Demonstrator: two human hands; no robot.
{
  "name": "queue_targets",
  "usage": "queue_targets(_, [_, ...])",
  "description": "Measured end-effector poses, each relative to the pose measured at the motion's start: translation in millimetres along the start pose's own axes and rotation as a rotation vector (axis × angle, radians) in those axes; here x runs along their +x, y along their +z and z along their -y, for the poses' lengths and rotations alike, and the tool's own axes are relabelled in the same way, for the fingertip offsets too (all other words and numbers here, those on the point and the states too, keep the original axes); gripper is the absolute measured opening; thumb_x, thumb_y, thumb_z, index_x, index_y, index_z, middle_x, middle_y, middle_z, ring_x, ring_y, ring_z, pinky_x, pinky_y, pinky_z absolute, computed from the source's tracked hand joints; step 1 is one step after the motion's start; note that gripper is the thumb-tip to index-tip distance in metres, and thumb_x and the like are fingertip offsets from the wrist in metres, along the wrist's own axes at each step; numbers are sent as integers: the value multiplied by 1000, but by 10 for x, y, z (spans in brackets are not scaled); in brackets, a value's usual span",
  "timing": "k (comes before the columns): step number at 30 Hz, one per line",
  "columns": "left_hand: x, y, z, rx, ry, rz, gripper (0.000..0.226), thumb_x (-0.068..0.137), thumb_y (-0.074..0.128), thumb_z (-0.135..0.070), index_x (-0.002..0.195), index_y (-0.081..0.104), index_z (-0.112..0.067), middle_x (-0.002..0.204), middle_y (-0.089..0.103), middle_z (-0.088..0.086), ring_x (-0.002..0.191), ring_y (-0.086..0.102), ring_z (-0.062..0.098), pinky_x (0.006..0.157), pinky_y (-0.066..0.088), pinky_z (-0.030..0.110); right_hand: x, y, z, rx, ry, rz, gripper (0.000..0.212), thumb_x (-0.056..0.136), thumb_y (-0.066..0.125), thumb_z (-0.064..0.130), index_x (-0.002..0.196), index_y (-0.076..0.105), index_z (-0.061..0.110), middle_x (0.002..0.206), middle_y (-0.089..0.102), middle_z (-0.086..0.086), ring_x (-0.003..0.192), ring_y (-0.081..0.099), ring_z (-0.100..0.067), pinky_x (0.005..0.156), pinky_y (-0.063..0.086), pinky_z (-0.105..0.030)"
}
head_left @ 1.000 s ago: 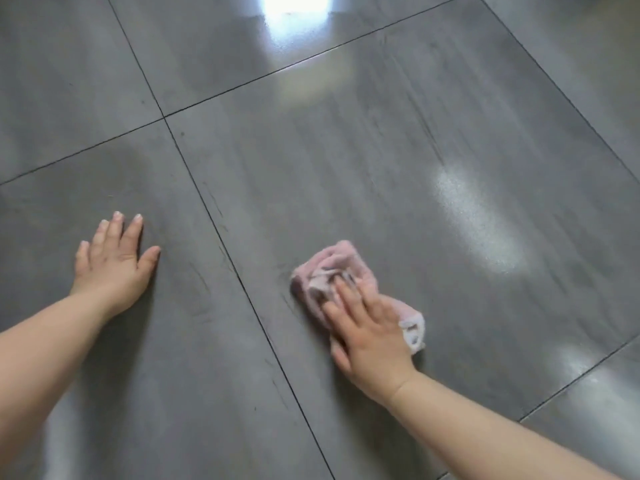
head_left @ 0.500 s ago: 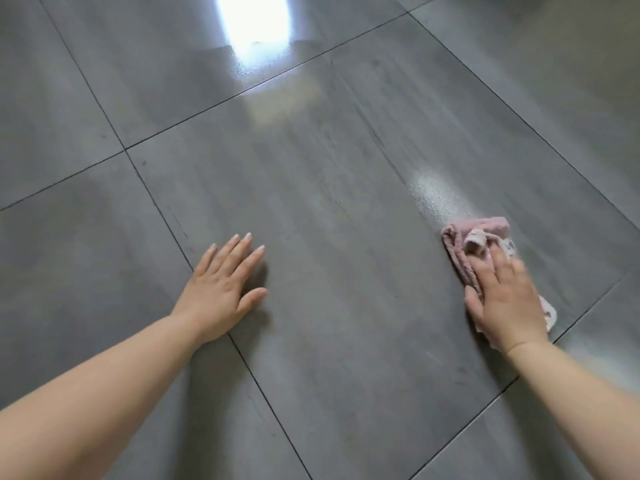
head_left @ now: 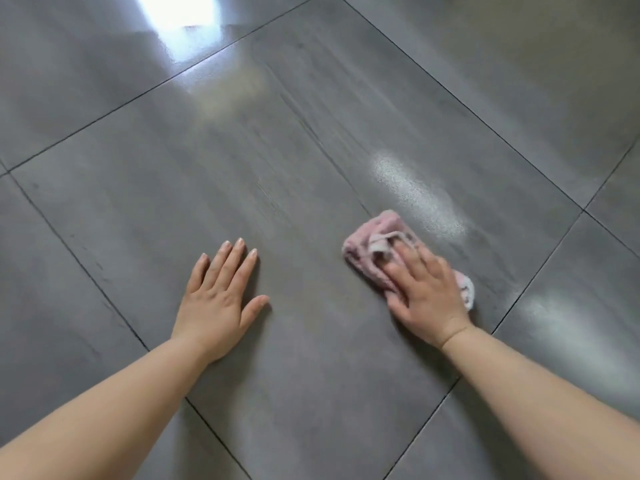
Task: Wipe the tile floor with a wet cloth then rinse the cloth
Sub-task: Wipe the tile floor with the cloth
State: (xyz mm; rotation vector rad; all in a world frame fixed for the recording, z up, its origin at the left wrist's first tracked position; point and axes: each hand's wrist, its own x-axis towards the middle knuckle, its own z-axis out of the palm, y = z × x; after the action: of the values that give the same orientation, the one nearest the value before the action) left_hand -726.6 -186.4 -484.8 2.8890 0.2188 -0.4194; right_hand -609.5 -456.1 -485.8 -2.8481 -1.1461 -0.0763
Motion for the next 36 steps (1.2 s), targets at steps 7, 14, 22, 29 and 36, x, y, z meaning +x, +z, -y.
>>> queue_targets(7, [-16,44,4,12,-33,-75,64,92,5,-51,130,36,-10,131,54,16,126,27,21,112,-7,25,23,-93,-108,44,902,-2,54,81,37,25,132,43,7,143,40,-19,129,31,-45,100,35,-56])
queue_targets(14, [10,78,19,-31,-17,-172,59,95,3,-41,127,40,-8,128,56,17,123,30,21,112,-8,21,-463,60,1265,207,-249,102,51,59,44,40,108,48,26,126,42,1,117,40,-28,85,34,-37])
queue_targets(22, [9,116,28,-30,-38,-152,58,94,4,-45,130,34,-11,134,50,12,134,4,11,113,-9,22,203,-216,-614,82,980,90,58,84,29,34,140,33,16,152,24,-12,136,18,-34,107,25,-50])
queue_targets(29, [15,60,-7,-60,-36,-133,58,93,4,-45,128,35,-12,131,53,15,130,7,13,112,-9,21,770,71,794,70,542,45,50,70,33,37,117,42,23,123,60,-10,109,45,-35,80,46,-39])
queue_targets(36, [24,-69,-2,-25,-7,-152,58,93,11,-45,117,50,-8,119,62,18,120,38,25,113,2,21,402,-273,63,8,415,347,47,56,59,22,103,55,18,104,72,-11,84,66,-39,57,57,-42])
